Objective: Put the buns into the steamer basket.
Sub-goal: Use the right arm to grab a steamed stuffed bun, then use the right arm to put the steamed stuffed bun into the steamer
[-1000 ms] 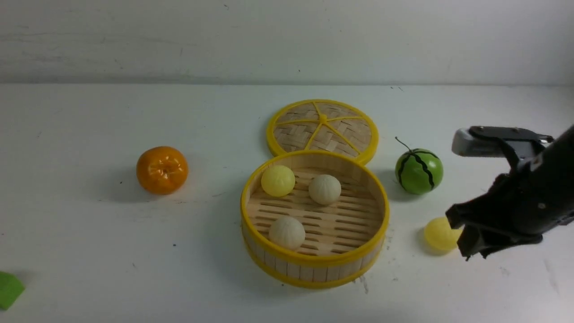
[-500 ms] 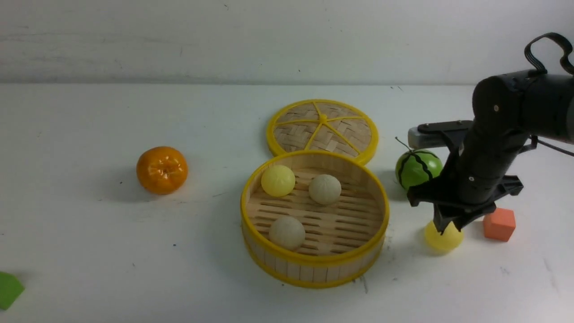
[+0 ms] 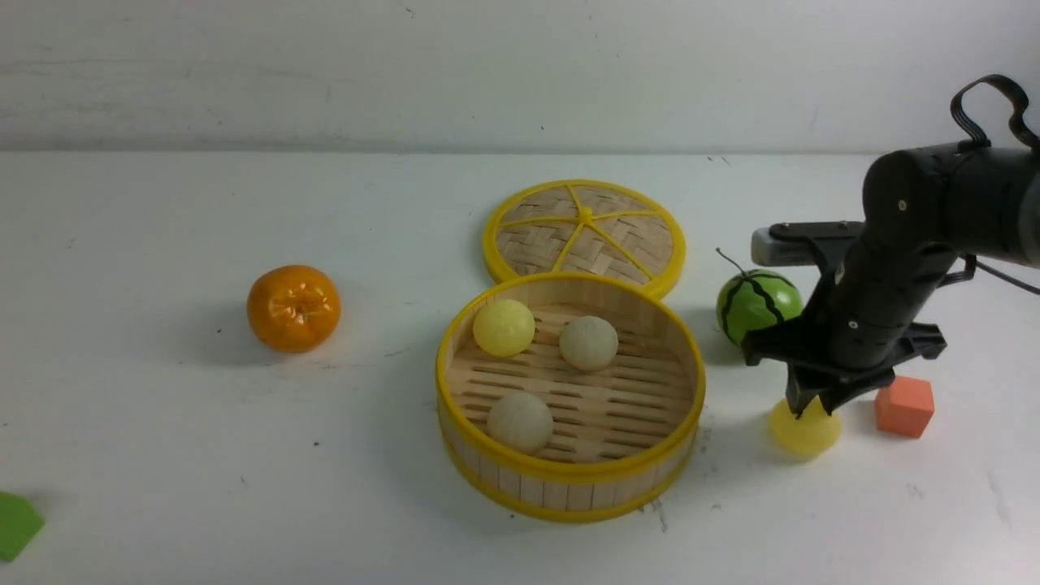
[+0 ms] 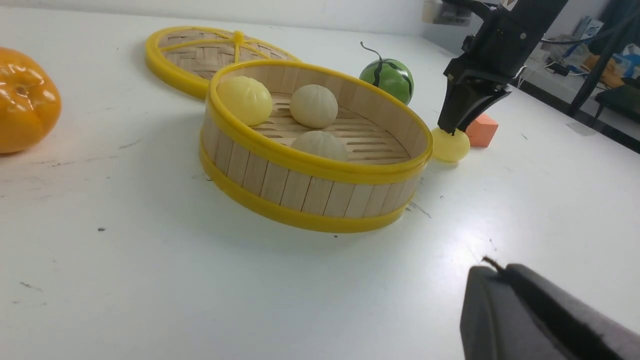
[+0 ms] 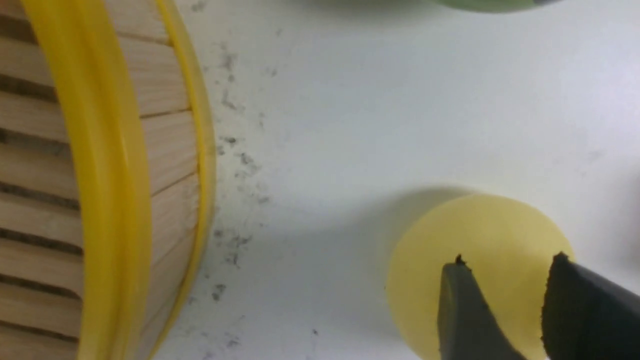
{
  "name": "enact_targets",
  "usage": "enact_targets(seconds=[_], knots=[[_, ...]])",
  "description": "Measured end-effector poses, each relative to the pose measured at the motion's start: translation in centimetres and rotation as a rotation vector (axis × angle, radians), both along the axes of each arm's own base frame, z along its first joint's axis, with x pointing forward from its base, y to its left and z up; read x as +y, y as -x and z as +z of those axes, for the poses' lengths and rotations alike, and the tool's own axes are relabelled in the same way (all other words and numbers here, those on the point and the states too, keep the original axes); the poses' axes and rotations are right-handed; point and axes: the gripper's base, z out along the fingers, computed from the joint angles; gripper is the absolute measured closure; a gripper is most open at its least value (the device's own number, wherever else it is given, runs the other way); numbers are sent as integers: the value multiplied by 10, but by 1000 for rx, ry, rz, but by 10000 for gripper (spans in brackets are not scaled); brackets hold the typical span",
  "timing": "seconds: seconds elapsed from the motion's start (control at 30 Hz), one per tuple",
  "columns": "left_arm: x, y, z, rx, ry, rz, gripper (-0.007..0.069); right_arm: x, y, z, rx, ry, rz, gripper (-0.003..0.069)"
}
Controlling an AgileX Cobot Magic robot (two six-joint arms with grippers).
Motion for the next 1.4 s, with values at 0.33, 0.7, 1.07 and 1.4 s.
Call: enact_targets(seconds=[0.33,0.7,1.07,1.4], knots=[[0,0,0,0,0,0,613,0,-2,-9,23,3,-3,421],[0,0,0,1,1,0,603,0,-1,-10,31,8,8,629],[0,0,0,2,2,0,594,13,21,53,-82,-27,95,660],[0,0,0,2,2,0,585,98,37,94,-177,-223,320,655]])
